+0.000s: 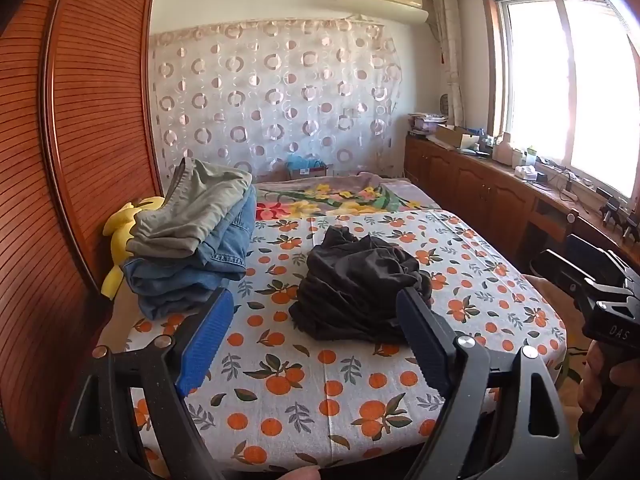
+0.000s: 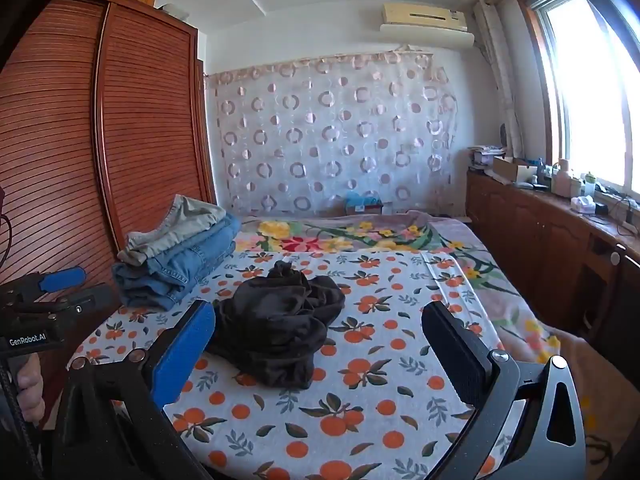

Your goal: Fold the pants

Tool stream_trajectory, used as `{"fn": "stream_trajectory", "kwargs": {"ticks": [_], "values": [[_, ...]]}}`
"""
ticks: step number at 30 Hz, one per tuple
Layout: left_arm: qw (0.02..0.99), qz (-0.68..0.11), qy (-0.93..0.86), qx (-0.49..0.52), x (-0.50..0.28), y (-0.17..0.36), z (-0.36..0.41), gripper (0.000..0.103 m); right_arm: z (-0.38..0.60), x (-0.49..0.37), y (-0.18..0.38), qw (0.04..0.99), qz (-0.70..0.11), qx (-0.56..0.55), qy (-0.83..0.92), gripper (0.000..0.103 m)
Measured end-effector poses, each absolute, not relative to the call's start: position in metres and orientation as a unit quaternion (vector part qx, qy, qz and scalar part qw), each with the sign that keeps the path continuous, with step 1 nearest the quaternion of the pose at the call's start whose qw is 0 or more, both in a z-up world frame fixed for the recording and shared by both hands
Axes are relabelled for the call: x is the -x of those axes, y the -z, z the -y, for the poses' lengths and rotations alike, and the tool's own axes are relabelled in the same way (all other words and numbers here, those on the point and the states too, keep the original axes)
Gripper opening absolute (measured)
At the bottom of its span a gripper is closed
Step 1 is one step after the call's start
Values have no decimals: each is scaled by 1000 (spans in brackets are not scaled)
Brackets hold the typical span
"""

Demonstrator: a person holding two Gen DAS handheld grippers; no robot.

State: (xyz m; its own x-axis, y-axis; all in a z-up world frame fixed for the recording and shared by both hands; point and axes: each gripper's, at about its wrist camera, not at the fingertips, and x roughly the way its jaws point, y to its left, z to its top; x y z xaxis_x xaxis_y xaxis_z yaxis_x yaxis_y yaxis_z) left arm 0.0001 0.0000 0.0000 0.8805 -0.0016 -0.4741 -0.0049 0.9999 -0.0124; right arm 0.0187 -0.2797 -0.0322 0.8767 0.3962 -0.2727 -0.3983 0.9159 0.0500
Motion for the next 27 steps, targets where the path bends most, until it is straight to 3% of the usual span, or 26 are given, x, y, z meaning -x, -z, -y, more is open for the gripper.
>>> {"fn": "stream_trajectory", "kwargs": {"ticks": [27], "values": [[972, -235, -4, 2, 6, -4, 2, 84, 277, -15, 33, 968, -141, 5, -208, 103]]}}
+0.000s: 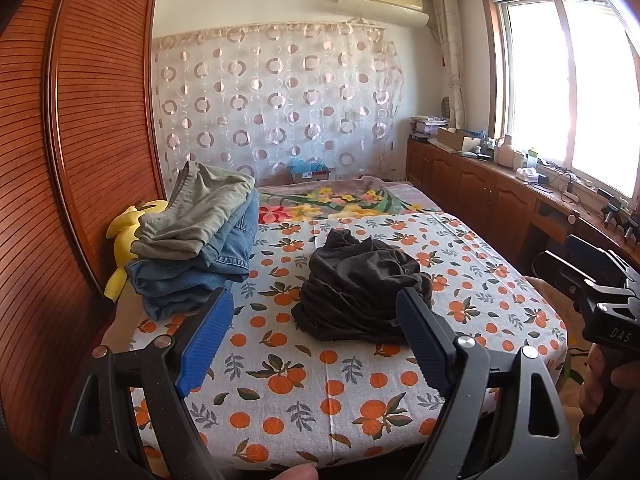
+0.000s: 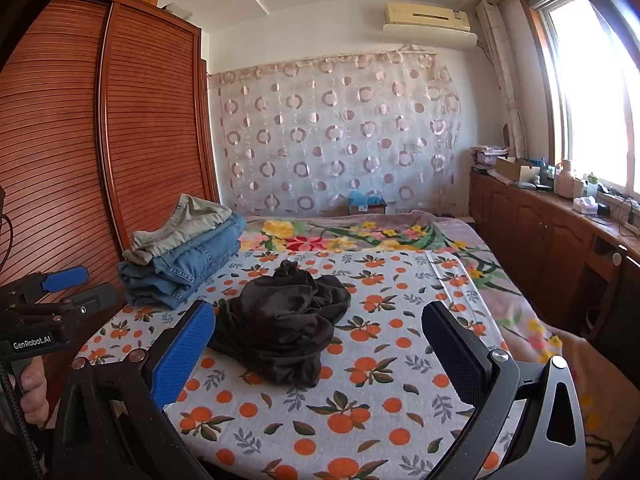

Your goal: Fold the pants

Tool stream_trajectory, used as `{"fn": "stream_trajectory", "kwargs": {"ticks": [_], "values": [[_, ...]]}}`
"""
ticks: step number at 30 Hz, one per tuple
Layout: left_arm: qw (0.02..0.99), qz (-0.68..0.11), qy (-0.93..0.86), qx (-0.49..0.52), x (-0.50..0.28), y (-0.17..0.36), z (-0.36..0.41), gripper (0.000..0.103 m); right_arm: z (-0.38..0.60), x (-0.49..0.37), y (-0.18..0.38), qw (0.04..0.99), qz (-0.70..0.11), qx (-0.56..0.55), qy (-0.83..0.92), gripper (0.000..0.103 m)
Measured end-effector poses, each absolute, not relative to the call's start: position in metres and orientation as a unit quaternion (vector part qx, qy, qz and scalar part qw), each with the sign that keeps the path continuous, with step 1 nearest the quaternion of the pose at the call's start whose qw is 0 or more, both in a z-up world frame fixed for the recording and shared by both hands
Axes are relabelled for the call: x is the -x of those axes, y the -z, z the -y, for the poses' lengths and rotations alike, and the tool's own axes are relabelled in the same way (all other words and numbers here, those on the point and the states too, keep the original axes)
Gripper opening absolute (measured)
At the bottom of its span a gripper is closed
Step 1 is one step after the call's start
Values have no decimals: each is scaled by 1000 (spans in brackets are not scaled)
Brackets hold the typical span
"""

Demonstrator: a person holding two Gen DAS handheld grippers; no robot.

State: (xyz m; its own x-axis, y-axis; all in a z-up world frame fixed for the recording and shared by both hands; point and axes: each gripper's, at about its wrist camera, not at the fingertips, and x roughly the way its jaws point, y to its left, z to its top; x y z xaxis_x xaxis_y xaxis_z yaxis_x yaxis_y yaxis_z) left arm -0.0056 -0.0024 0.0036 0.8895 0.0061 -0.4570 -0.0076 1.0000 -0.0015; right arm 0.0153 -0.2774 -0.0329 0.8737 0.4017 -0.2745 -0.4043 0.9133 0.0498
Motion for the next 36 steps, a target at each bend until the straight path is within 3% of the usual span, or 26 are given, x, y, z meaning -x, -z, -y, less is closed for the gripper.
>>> {"fn": "stream_trajectory", "kwargs": {"ticks": [36], "values": [[973, -230, -4, 1, 6, -8, 4, 84, 280, -13, 31, 969, -140, 5, -203, 103]]}}
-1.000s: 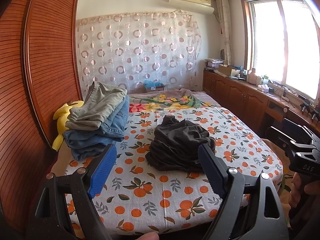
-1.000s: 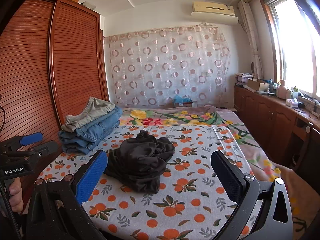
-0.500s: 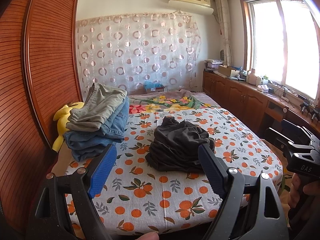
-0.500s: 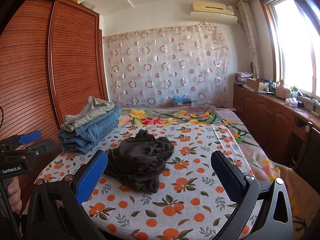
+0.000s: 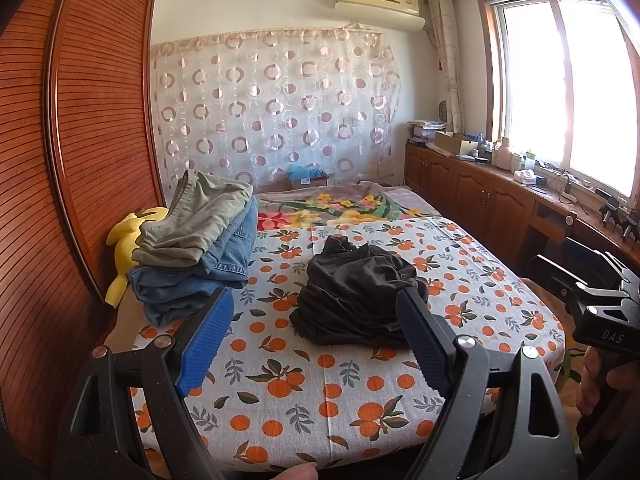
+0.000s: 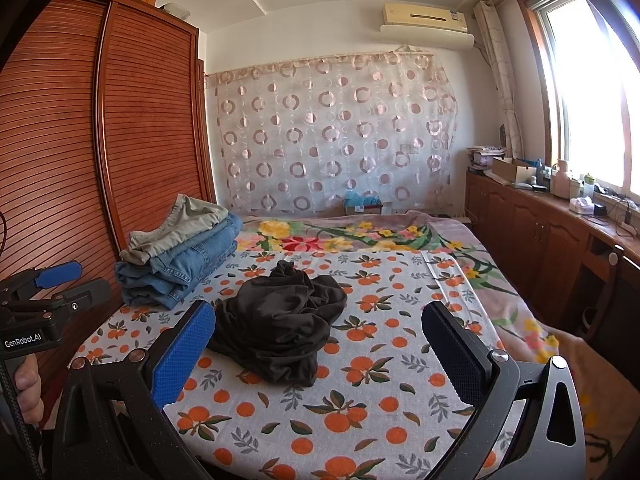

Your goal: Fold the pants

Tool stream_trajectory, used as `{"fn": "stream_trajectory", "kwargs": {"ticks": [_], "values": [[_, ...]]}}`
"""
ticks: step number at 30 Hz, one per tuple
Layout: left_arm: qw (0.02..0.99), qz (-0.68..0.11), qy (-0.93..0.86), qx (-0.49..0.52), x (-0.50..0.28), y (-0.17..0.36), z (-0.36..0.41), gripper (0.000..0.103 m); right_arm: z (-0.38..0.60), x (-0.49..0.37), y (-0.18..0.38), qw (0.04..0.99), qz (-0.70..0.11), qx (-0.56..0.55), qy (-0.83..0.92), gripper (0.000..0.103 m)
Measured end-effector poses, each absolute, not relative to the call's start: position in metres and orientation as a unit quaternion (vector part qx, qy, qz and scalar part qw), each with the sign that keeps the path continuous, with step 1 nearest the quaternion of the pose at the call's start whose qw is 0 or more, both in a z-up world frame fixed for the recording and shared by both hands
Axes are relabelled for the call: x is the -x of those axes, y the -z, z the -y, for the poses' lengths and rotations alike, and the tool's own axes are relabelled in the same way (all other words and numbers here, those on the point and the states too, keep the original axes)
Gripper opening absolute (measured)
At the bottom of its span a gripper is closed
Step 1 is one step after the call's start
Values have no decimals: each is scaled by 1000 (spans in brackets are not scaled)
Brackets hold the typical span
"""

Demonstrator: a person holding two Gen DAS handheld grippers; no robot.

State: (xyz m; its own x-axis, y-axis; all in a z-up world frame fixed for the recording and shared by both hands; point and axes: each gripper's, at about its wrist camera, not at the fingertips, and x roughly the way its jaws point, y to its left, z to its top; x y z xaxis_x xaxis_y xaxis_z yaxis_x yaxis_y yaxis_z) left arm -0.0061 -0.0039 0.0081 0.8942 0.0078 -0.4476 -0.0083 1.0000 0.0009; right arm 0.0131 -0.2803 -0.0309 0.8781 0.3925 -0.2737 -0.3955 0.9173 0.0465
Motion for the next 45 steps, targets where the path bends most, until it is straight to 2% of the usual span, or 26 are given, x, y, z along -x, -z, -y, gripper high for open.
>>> {"fn": "stream_trajectory", "kwargs": {"ticks": [24, 38, 45], "values": [[973, -231, -4, 0, 6, -12, 7, 84, 279, -12, 31, 969, -141, 6, -202, 103], [961, -277, 5, 9, -17, 26, -9, 84, 280, -26, 41, 964, -166, 11, -209, 103], [946, -324, -1, 4, -39, 60, -22, 84, 278, -47, 55, 952, -201, 23, -229, 92]]}}
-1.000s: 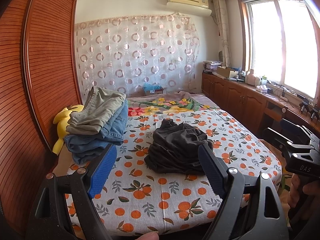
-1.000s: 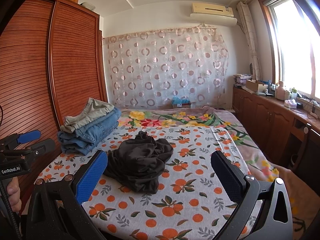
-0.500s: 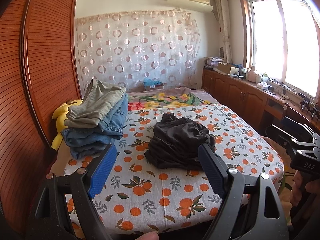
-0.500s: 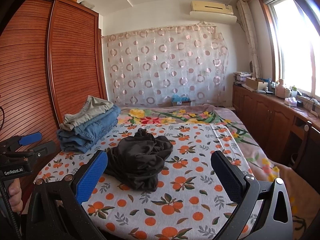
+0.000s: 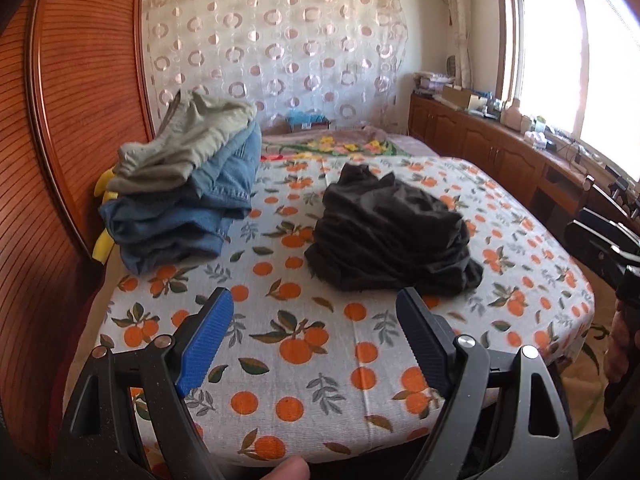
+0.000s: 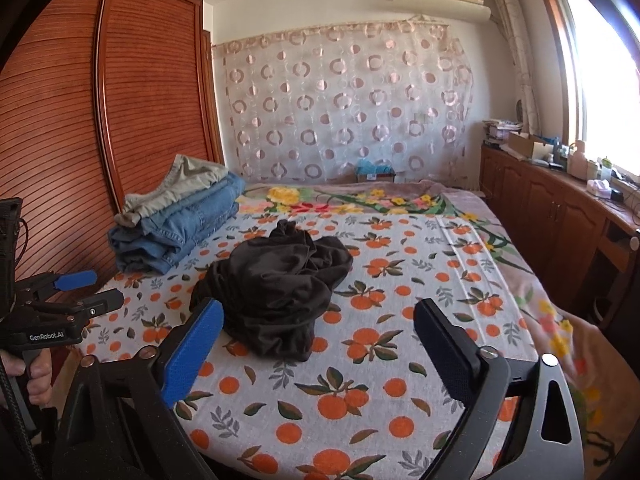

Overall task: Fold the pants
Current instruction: 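Reach the right gripper to the crumpled black garment and grasp it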

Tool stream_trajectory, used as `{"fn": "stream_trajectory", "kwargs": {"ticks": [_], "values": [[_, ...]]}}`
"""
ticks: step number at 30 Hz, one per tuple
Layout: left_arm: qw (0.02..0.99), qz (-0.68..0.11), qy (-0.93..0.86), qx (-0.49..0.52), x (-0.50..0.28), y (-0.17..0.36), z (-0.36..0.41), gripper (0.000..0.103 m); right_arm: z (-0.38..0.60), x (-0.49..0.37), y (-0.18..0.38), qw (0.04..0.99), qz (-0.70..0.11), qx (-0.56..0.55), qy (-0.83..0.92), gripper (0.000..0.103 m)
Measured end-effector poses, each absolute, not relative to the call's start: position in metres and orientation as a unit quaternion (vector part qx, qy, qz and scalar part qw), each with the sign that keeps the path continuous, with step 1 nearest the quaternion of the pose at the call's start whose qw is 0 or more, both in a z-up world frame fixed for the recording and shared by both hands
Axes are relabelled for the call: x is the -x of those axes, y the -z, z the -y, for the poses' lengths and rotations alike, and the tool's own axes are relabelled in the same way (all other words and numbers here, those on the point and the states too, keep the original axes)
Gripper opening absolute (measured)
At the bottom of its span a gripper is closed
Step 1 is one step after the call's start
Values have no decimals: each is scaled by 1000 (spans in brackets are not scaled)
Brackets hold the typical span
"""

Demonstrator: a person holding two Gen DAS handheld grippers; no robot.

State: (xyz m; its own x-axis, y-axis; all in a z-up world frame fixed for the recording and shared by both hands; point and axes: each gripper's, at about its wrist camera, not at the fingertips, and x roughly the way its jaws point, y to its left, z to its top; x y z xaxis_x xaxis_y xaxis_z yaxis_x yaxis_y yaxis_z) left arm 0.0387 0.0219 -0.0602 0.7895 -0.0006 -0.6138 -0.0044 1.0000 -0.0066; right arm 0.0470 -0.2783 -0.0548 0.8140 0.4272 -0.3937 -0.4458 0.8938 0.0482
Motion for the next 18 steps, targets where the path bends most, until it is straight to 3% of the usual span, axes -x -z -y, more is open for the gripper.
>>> {"fn": "stream_trajectory", "kwargs": {"ticks": [8, 16, 18], "values": [[941, -337, -11, 23, -52, 88, -45, 84, 259, -79, 62, 935, -239, 53, -259, 76], [937, -347, -20, 26, -66, 100, -69, 84, 222, -122, 57, 918, -254, 86, -293, 72], [936, -349, -10, 33, -68, 101, -74, 79, 212, -132, 57, 910, -264, 94, -306, 71]]}}
